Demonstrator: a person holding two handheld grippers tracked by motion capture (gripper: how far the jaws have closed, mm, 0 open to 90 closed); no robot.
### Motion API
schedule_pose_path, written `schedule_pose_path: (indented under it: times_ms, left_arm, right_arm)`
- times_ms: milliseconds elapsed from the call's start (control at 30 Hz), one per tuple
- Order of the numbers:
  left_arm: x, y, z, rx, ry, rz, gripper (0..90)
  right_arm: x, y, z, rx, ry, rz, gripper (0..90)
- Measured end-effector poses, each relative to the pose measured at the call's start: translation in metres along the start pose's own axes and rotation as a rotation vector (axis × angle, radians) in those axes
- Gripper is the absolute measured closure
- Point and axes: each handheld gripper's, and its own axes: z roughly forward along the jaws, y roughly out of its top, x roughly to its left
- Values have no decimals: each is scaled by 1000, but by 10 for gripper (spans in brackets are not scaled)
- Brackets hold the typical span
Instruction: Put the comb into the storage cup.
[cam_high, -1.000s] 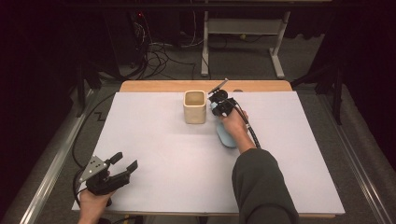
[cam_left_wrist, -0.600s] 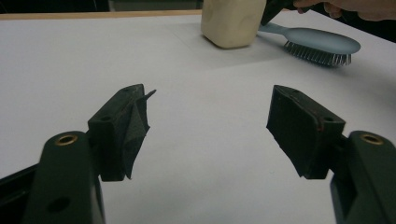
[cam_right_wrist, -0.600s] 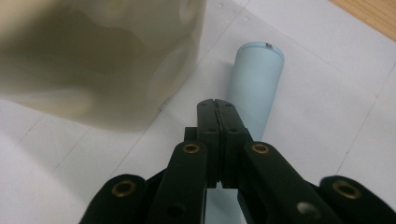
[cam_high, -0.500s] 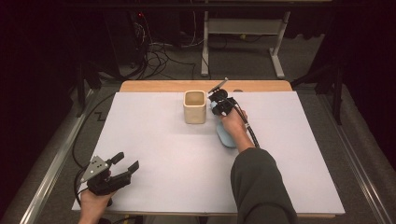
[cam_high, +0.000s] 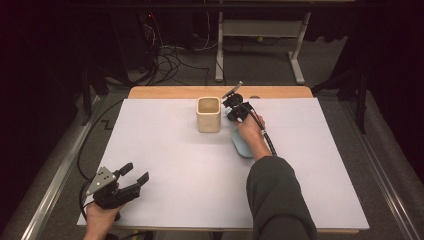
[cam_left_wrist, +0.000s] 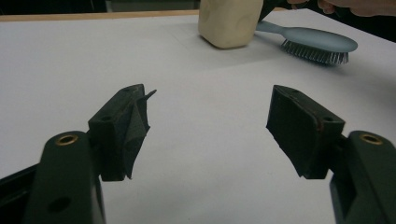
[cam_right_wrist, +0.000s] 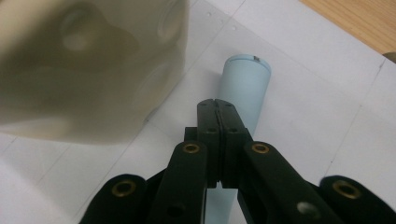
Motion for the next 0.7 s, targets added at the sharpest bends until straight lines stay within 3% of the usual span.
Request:
schedule_pose_path:
  times_ms: [700]
  left_arm:
    - [2, 1, -2, -17, -4, -3, 299]
  right_arm:
    - [3, 7, 8, 24, -10, -25, 900]
